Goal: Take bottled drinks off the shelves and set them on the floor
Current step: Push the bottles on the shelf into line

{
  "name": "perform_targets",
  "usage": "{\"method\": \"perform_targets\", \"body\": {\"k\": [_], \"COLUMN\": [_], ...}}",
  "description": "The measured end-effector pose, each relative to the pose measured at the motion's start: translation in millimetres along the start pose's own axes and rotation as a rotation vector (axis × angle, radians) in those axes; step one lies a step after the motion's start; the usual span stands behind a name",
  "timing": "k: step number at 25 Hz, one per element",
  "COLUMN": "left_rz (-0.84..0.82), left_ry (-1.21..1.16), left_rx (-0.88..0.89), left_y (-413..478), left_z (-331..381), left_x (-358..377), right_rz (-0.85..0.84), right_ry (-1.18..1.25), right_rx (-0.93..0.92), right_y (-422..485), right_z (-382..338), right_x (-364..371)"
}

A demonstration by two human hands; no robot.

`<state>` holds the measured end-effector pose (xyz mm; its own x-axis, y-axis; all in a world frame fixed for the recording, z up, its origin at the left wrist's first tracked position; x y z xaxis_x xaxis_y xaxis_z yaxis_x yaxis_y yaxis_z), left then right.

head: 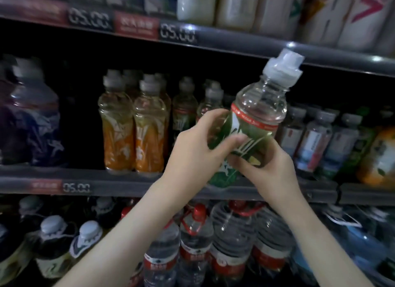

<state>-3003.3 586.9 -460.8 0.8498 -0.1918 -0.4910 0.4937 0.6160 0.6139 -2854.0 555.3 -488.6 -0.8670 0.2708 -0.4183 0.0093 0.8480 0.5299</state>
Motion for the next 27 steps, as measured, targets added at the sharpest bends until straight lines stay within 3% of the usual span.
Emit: {"method": "perform_targets", "body": {"k": [3,5,8,12,15,19,22,27], "left_rz": [0.492,0.61,0.428,0.273,0.305,0.357,0.387,0.467], "left_ry": [0.411,0.486,0.475,0.348,0.419,0.474,0.503,0.562], "left_rx": [0.084,-0.132,-0.451,-0.534,-0.552,-0.52,-0.508,-0.503], "left_y": [-37,-52,-49,-40,-38,-37,-34,-33], "left_z": [-12,-56,-125,-162,-167,-167,-170,-170], "left_x": [-60,-86,-100,-96,-96,-93,-87,-78], "right_rz": [0.137,0.151,0.148,0.16,0.151,0.341,0.398,0.291], "right_ry": [0.013,0.018,-0.009,-0.1,-0.393,-0.743,-0.858,-0.969], "right_rx": [-0.022,-0.002,0.029,0.073,0.167,-0.078,-0.132,-0.161], "right_y": [16,24,37,61,73,66,63,65], "right_z": [-1,8,21,30,38,19,25,56], "right_x": [15,38,76,103,113,114,103,97]}}
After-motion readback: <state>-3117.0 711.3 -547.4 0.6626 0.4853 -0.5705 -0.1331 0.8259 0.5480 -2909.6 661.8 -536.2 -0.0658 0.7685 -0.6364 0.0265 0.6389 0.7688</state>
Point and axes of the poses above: each hand's wrist, its own y-axis towards the middle knuckle, its own x-axis out of the palm, z = x × y, the point moved 10 cm from there along y, towards the middle knuckle, and after that the axes turned 14 degrees about -z, right-handed, at the moved point
